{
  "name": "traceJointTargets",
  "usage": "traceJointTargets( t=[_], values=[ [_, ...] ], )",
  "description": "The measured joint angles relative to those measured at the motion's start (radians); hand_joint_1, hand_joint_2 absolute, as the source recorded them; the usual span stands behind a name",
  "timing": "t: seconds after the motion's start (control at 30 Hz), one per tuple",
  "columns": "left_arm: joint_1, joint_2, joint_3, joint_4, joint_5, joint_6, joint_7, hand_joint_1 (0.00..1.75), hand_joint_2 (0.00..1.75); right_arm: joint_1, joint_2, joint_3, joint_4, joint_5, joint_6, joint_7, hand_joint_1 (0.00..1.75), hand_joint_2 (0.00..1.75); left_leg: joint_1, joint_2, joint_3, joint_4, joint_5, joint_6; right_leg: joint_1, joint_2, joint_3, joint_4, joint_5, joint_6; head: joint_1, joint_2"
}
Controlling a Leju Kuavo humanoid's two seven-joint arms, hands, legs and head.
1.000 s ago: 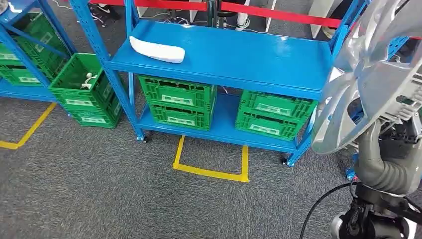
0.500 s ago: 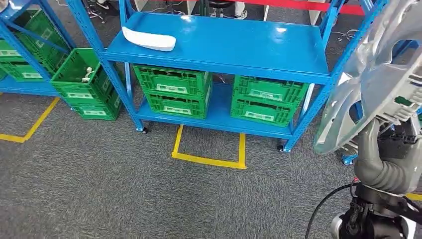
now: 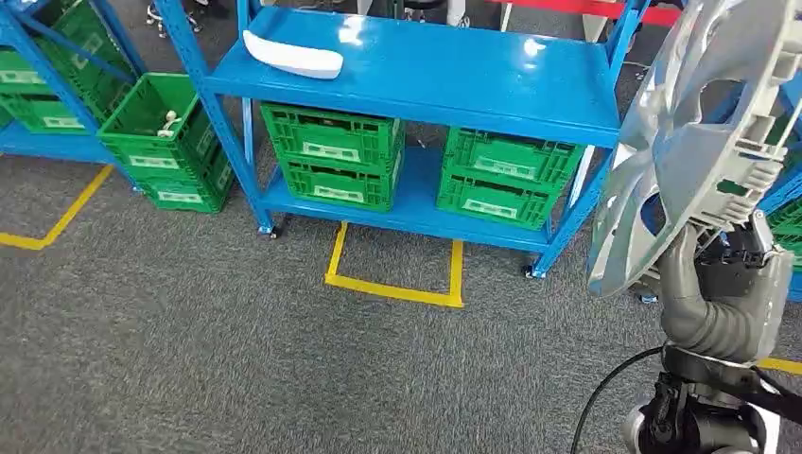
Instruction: Take the parts from the cabinet and place them on the table.
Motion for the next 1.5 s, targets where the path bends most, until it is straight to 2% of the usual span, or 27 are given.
traceJointTargets(
  t=[0.07,0.1,0.2,0.23,0.27,0.37,0.4,0.43,0.5,0.53,0.57,0.6,0.67,0.7,0.77,0.83,0.9,0.93,1.0,1.03,1.07,1.13,1.2,1.27,1.4,1.43,1.5],
  values=[
    [0.002,0.0,0.0,0.0,0.002,-0.003,0.002,0.0,1.75,-0.004,-0.003,0.014,0.008,0.0,0.0,0.007,1.75,1.75,0.0,0.008,-0.016,0.004,0.011,-0.003,-0.007,0.0,-0.007,0.094,-0.025,0.01,0.004,0.0],
    [0.002,0.0,0.0,0.0,0.003,-0.004,0.002,0.0,1.75,-0.007,-0.005,0.021,0.012,-0.001,0.0,0.01,1.75,1.75,0.002,0.011,-0.027,0.01,0.016,-0.006,-0.011,0.0,0.014,0.078,0.0,0.014,0.007,0.0],
    [0.001,-0.001,0.0,0.0,0.005,-0.006,0.002,0.0,1.75,-0.013,-0.011,0.035,0.023,-0.003,0.0,0.015,1.75,1.75,0.005,0.014,-0.049,0.028,0.024,-0.017,-0.022,0.002,0.156,-0.158,0.099,0.02,0.014,0.0],
    [0.0,-0.001,0.0,0.0,0.007,-0.007,0.003,0.0,1.75,-0.015,-0.015,0.04,0.027,-0.003,0.0,0.017,1.75,1.75,0.002,0.015,-0.059,0.03,0.029,-0.025,-0.019,0.01,0.192,-0.212,0.078,0.019,0.018,0.0],
    [-0.001,-0.001,0.0,0.0,0.008,-0.008,0.003,0.0,1.75,-0.015,-0.019,0.045,0.031,-0.003,0.0,0.019,1.75,1.75,0.0,0.017,-0.065,0.032,0.038,-0.031,-0.017,0.013,0.189,-0.228,0.086,0.005,0.017,0.0],
    [0.001,-0.001,0.0,0.0,0.014,-0.009,0.005,0.0,1.75,-0.016,-0.027,0.056,0.04,-0.003,0.0,0.028,1.75,1.75,0.002,0.017,-0.077,0.031,0.061,-0.049,-0.01,0.009,0.168,-0.223,0.1,-0.014,0.013,0.0],
    [0.001,-0.001,0.0,0.0,0.016,-0.01,0.005,0.0,1.75,-0.017,-0.029,0.061,0.043,-0.003,0.0,0.032,1.75,1.75,0.006,0.014,-0.083,0.042,0.041,-0.054,-0.016,-0.002,0.16,-0.229,0.113,-0.029,0.013,0.0],
    [0.0,-0.001,0.0,0.0,0.017,-0.009,0.005,0.0,1.75,-0.018,-0.031,0.064,0.047,-0.004,0.0,0.037,1.75,1.75,0.006,0.006,-0.101,0.072,-0.007,-0.056,-0.015,-0.003,0.147,-0.229,0.121,-0.041,0.007,0.0],
    [-0.001,-0.001,0.0,0.0,0.019,-0.01,0.002,0.0,1.75,-0.02,-0.031,0.068,0.05,-0.005,0.0,0.042,1.75,1.75,0.008,-0.004,-0.143,0.212,-0.124,-0.06,-0.012,-0.006,0.12,-0.227,0.14,-0.047,-0.011,0.0],
    [-0.001,-0.001,0.0,0.0,0.019,-0.01,0.002,0.0,1.75,-0.02,-0.031,0.07,0.052,-0.005,0.0,0.042,1.75,1.75,0.008,-0.006,-0.159,0.283,-0.158,-0.062,-0.009,-0.008,0.107,-0.225,0.15,-0.047,-0.016,0.0],
    [-0.001,-0.001,0.0,0.0,0.019,-0.01,0.002,0.0,1.75,-0.02,-0.031,0.072,0.055,-0.005,0.0,0.043,1.75,1.75,0.008,-0.006,-0.163,0.331,-0.164,-0.062,-0.007,-0.01,0.093,-0.223,0.158,-0.048,-0.022,0.0],
    [-0.002,-0.001,0.0,0.0,0.019,-0.01,0.002,0.0,1.75,-0.02,-0.031,0.074,0.059,-0.006,0.0,0.043,1.75,1.75,0.008,-0.006,-0.148,0.337,-0.14,-0.062,-0.005,-0.011,0.078,-0.219,0.166,-0.047,-0.025,0.0],
    [0.0,-0.001,0.0,0.0,0.019,-0.01,0.004,0.0,1.75,-0.021,-0.031,0.08,0.063,-0.006,0.0,0.044,1.75,1.75,0.008,-0.005,-0.066,0.242,-0.061,-0.057,-0.005,-0.011,0.052,-0.207,0.178,-0.043,-0.026,0.0],
    [0.0,-0.001,0.0,0.0,0.019,-0.01,0.003,0.0,1.75,-0.02,-0.031,0.083,0.066,-0.006,0.0,0.045,1.75,1.75,0.008,-0.005,0.002,0.146,-0.038,-0.052,-0.004,-0.011,0.041,-0.201,0.184,-0.039,-0.028,0.0],
    [-0.002,-0.001,0.0,0.0,0.019,-0.01,0.002,0.0,1.75,-0.022,-0.033,0.086,0.067,-0.008,0.0,0.045,1.75,1.75,0.004,-0.007,0.093,0.005,-0.071,-0.042,-0.001,-0.011,0.032,-0.189,0.191,-0.029,-0.028,0.0],
    [-0.002,-0.001,0.0,0.0,0.019,-0.011,0.002,0.0,1.75,-0.024,-0.037,0.092,0.068,-0.01,0.0,0.045,1.75,1.75,0.001,-0.008,0.082,0.0,-0.074,-0.039,-0.003,-0.012,0.026,-0.191,0.209,-0.017,-0.026,0.0],
    [0.002,-0.002,0.0,0.0,0.019,-0.011,0.002,0.0,1.75,-0.025,-0.04,0.098,0.073,-0.01,0.0,0.045,1.75,1.75,0.007,-0.006,0.067,-0.008,-0.052,-0.018,-0.005,-0.01,0.017,-0.194,0.216,-0.006,-0.027,0.0],
    [0.001,-0.001,0.0,0.001,0.019,-0.012,0.003,0.0,1.75,-0.026,-0.041,0.101,0.074,-0.01,0.0,0.045,1.75,1.75,0.007,-0.005,0.056,-0.007,-0.041,-0.01,-0.005,-0.006,0.004,-0.175,0.175,0.0,-0.025,0.0],
    [0.001,-0.003,0.0,0.0,0.018,-0.016,0.005,0.0,1.75,-0.029,-0.044,0.109,0.077,-0.007,0.0,0.045,1.75,1.75,0.006,-0.004,0.03,-0.007,-0.022,-0.001,-0.006,-0.005,-0.021,-0.053,0.058,0.009,-0.011,0.0],
    [0.002,-0.003,0.0,0.0,0.018,-0.018,0.006,0.0,1.75,-0.029,-0.044,0.113,0.081,-0.003,0.0,0.046,1.75,1.75,0.004,-0.004,0.02,-0.007,-0.013,0.0,-0.006,-0.004,-0.034,0.025,0.015,0.012,-0.008,0.0],
    [0.002,-0.004,0.0,0.0,0.018,-0.019,0.007,0.0,1.75,-0.029,-0.045,0.118,0.085,0.0,0.0,0.048,1.75,1.75,0.002,-0.003,0.008,-0.006,-0.004,0.001,-0.006,-0.004,-0.04,0.087,0.002,0.012,-0.005,0.0],
    [0.002,-0.004,0.0,0.0,0.016,-0.025,0.011,0.0,1.75,-0.03,-0.044,0.124,0.092,-0.001,0.0,0.048,1.75,1.75,-0.002,-0.001,-0.012,-0.005,0.013,0.0,-0.005,-0.004,-0.012,0.094,0.055,0.007,0.002,0.0],
    [0.002,-0.005,0.0,0.0,0.013,-0.027,0.016,0.0,1.75,-0.03,-0.044,0.132,0.092,-0.011,0.0,0.045,1.75,1.75,-0.007,0.0,-0.024,-0.005,0.024,-0.003,-0.004,-0.002,0.09,-0.065,0.119,-0.007,0.009,0.0],
    [0.001,-0.011,0.0,0.0,0.011,-0.028,0.018,0.0,1.75,-0.032,-0.044,0.14,0.092,-0.014,0.0,0.042,1.75,1.75,-0.015,0.005,-0.032,-0.001,0.031,-0.01,0.004,0.001,0.194,-0.234,0.11,-0.029,0.011,0.0],
    [0.002,-0.013,0.0,0.0,0.01,-0.029,0.02,0.0,1.75,-0.034,-0.042,0.146,0.098,-0.014,0.0,0.037,1.75,1.75,-0.016,0.016,-0.049,0.001,0.048,-0.031,0.001,-0.002,0.187,-0.267,0.113,-0.038,0.016,0.0],
    [0.001,-0.013,0.0,0.0,0.01,-0.029,0.02,0.0,1.75,-0.034,-0.041,0.147,0.1,-0.014,0.0,0.037,1.75,1.75,-0.013,0.008,-0.06,0.017,0.027,-0.038,-0.002,-0.006,0.181,-0.27,0.121,-0.044,0.012,0.0],
    [0.001,-0.013,0.0,0.0,0.01,-0.029,0.02,0.0,1.75,-0.033,-0.039,0.151,0.103,-0.014,0.0,0.037,1.75,1.75,-0.004,-0.005,-0.109,0.146,-0.07,-0.051,-0.001,-0.007,0.169,-0.268,0.128,-0.053,-0.008,0.0]
  ],
)
